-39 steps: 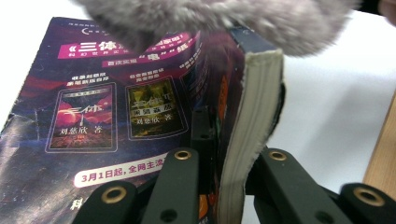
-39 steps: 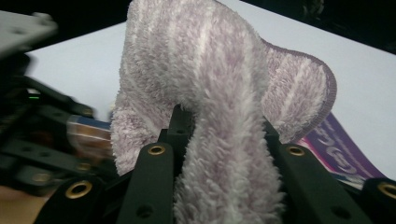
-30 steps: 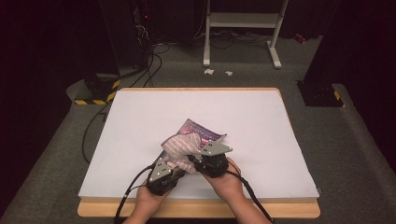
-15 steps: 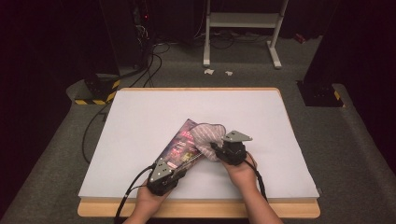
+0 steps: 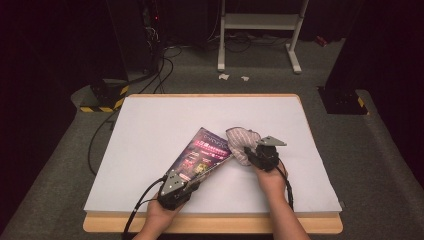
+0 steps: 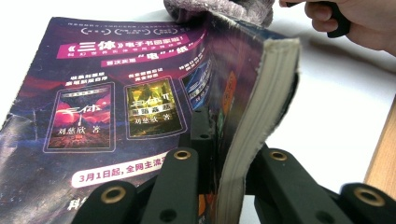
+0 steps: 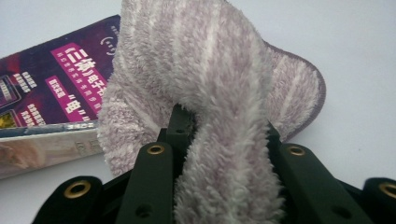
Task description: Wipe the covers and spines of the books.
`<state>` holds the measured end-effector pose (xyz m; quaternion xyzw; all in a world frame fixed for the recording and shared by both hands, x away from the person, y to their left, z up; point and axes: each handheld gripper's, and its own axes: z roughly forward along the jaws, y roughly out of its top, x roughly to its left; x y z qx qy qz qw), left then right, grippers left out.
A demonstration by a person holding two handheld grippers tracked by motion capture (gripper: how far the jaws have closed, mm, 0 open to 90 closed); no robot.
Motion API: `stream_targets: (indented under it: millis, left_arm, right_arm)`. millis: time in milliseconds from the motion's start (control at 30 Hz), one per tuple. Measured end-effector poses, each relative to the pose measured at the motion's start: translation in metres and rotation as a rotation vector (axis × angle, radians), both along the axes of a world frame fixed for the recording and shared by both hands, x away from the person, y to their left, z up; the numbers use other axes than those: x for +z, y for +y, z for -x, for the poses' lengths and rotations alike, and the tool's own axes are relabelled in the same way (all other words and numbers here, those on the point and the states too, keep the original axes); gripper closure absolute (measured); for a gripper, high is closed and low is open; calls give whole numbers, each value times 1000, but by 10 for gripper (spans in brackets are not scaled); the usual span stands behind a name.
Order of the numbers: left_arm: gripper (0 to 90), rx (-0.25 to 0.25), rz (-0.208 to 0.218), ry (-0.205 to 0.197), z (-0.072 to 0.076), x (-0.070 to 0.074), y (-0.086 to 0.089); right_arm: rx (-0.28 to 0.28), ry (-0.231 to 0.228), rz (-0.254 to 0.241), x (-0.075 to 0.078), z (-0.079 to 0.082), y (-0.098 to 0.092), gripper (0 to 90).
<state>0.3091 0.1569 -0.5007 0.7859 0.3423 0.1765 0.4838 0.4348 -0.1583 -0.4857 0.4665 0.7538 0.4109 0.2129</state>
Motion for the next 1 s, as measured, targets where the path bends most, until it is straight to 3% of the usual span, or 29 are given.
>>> stream_targets:
  millis: [200, 367, 1000]
  left_arm:
    - [816, 0, 1, -1, 0, 1, 1]
    - [817, -2, 3, -3, -1, 2, 2]
    - [823, -4, 12, -9, -4, 3, 0]
  right_arm:
    - [10, -12, 8, 3, 3, 4, 691]
    - [50, -31, 20, 11, 12, 16, 691]
    - [338, -116, 16, 53, 75, 89, 686]
